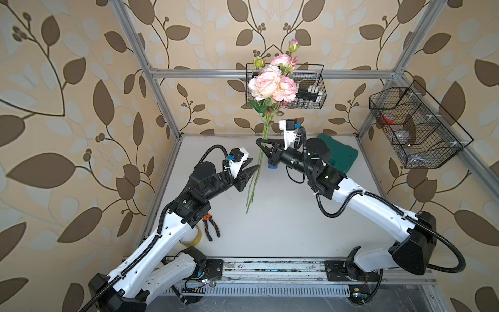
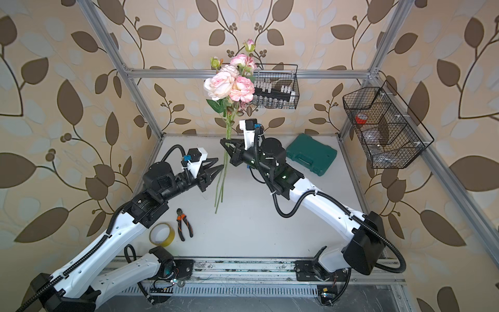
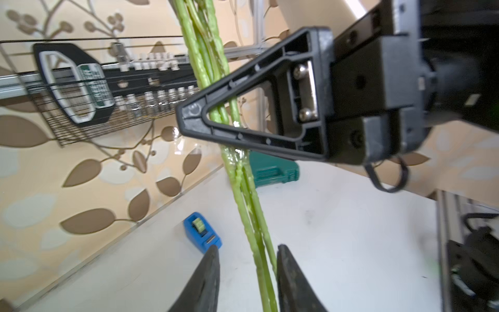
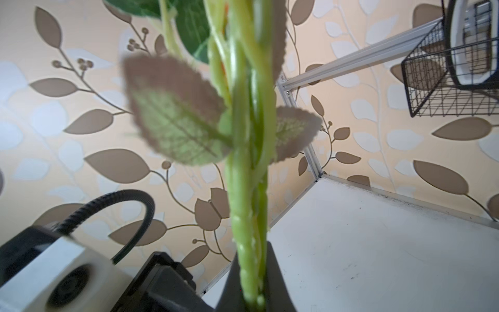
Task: Wrap bouquets with tape
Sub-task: Wrap the tape around the bouquet.
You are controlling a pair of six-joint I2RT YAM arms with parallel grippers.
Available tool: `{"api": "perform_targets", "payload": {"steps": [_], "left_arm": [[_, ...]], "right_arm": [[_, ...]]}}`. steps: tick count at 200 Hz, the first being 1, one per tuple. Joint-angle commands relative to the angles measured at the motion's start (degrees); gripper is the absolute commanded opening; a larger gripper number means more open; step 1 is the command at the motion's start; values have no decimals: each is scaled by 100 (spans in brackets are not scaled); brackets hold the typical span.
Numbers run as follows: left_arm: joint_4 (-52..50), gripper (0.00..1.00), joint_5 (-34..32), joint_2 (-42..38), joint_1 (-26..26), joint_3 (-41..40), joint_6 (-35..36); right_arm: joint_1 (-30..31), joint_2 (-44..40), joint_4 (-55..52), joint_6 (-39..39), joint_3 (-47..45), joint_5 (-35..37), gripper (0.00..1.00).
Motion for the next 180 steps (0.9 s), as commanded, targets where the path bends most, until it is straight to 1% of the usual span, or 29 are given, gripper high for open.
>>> {"api": "perform_targets", "payload": {"steps": [1, 13, 25, 33, 51, 67, 87, 101, 107, 118, 128, 135, 142, 148, 151, 155, 158, 163, 172, 180], "left_arm": [[543, 35, 1174, -184, 60, -30, -434], [927, 38, 1409, -210, 52, -111, -744], [1268, 47, 1778, -188, 50, -149, -981], [1465, 50, 2013, -158, 53, -151, -1113], [1671, 51, 2257, -70, 56, -69, -1292], [1841, 49, 2369, 31, 52, -48, -1489], [1982, 47, 2755, 187, 50, -3, -1594], [1950, 38, 2824, 254, 50, 12, -1571], [1943, 26, 2830, 265, 52, 3, -1546], [1920, 1, 2817, 257, 56, -9, -1441], [1774, 0, 2686, 233, 51, 18, -1284], [1631, 0, 2497, 214, 49, 60, -1176], [1470, 0, 2246, 198, 50, 92, -1100], [1368, 0, 2032, 187, 42, 95, -1045], [1333, 0, 1927, 179, 45, 89, -1015], [1298, 0, 1803, 173, 42, 74, -965], [1271, 0, 1717, 169, 45, 57, -923], [1245, 0, 1579, 170, 34, 28, -876], [1169, 0, 1294, 160, 23, -23, -785], [1084, 0, 960, 144, 6, -52, -686]], "right_arm": [[46, -514, 906, -210, -262, -1401, 0], [47, -632, 1106, -144, -373, -1589, 0], [53, -669, 1233, -76, -404, -1751, 0], [53, -669, 1288, -39, -391, -1861, 0], [46, -626, 1436, 61, -348, -2113, 0], [76, -592, 1621, 129, -342, -2227, 0], [120, -510, 1738, 129, -277, -2297, 0], [152, -461, 1810, 127, -255, -2268, 0], [151, -429, 1831, 148, -235, -2258, 0], [176, -381, 1813, 157, -196, -2229, 0], [203, -362, 1742, 97, -183, -2103, 0], [258, -391, 1485, -36, -187, -1798, 0], [351, -469, 1220, -268, -214, -1065, 0], [496, -537, 931, -504, -265, -281, 16], [599, -560, 811, -644, -298, 233, 24], [733, -587, 677, -779, -345, 929, 31], [825, -596, 588, -853, -370, 1427, 33], [911, -572, 448, -934, -373, 1975, 33], [932, -494, 209, -977, -288, 2452, 31], [928, -385, -67, -833, -161, 2877, 31]]}}
